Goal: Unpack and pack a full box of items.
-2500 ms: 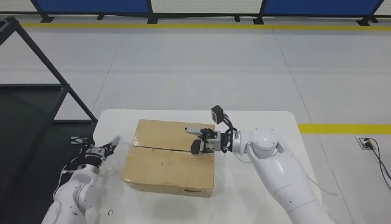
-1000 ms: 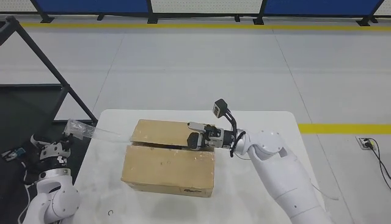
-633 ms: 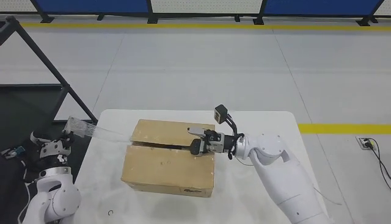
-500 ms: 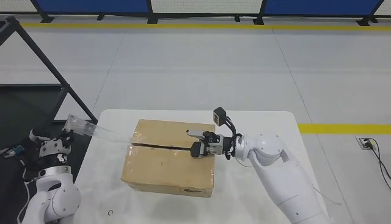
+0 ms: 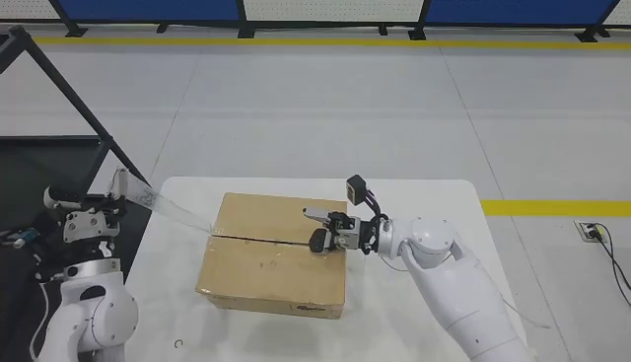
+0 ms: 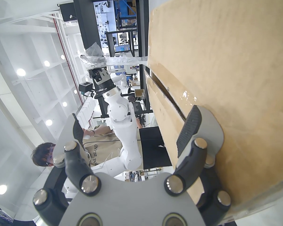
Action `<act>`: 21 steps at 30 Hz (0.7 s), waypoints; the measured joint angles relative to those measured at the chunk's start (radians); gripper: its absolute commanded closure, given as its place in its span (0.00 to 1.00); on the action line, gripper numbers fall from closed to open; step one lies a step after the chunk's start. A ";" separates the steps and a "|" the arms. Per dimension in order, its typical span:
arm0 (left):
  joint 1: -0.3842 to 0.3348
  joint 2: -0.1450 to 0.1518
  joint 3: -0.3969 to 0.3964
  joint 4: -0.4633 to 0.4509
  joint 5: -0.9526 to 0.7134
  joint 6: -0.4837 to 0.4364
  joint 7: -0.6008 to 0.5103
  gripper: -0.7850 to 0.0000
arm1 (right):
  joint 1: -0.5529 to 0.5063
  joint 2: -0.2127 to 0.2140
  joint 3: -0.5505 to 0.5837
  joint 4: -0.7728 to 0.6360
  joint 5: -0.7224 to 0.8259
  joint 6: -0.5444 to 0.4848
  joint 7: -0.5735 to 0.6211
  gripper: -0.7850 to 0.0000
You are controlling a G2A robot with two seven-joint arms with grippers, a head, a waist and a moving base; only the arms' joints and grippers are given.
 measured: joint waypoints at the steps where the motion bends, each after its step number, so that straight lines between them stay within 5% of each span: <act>1: 0.001 -0.001 0.008 -0.011 0.006 0.000 0.000 0.00 | 0.000 0.000 0.001 0.003 0.002 -0.004 -0.005 0.00; 21: 0.018 -0.025 0.214 -0.154 0.189 -0.016 -0.017 0.00 | -0.012 0.009 0.004 -0.004 0.005 -0.010 -0.038 0.00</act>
